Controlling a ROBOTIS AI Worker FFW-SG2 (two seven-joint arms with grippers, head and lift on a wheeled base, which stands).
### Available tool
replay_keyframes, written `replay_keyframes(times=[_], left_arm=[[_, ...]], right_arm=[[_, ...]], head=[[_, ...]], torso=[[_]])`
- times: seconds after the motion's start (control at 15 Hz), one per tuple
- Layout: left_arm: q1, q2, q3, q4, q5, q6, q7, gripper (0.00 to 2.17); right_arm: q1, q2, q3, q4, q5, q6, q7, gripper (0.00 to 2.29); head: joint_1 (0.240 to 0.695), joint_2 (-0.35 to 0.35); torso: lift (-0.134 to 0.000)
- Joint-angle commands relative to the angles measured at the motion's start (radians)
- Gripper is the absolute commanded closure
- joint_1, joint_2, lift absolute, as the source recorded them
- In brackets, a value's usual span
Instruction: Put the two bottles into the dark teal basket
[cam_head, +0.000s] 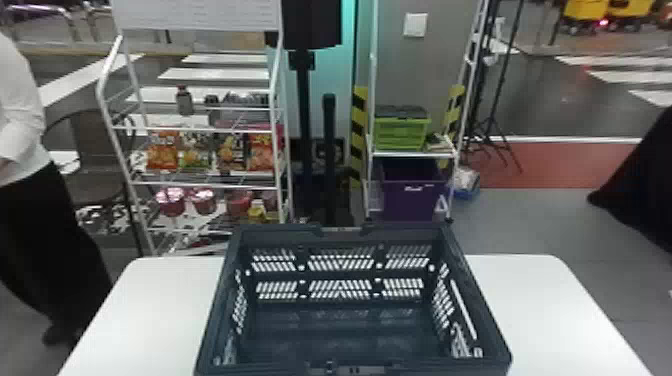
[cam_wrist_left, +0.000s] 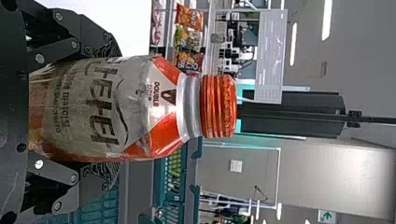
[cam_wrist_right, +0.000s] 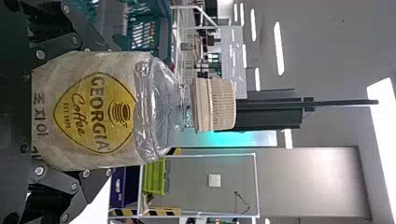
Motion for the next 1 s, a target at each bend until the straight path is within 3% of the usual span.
replay_keyframes(times=[0.0,0.27,0.53,0.93], left_arm=[[-0.004,0.020,-0.031,0.002,-0.021,0.001,0.017,2.14],[-0.018,0.047,-0.065,0.003,-0.020,-0.002,0.039,2.14],[-0.037,0.076,-0.080,0.020,-0.007,-0.021,0.056,2.14],[-0.050,0.113,-0.080,0.032,0.036,-0.064,0.048,2.14]], right_arm=[[-0.017,0.001,0.000,-0.057,0.002,0.044,-0.006,2.07],[-0.087,0.001,0.000,-0.157,0.005,0.256,-0.025,2.07],[-0.230,0.001,0.032,-0.225,0.040,0.548,-0.089,2.07],[-0.532,0.001,0.181,-0.261,0.114,1.041,-0.216,2.07]], head=[[0.499,0.000],[0.499,0.000],[0.499,0.000],[0.499,0.000]], torso=[[0.000],[0.000],[0.000],[0.000]])
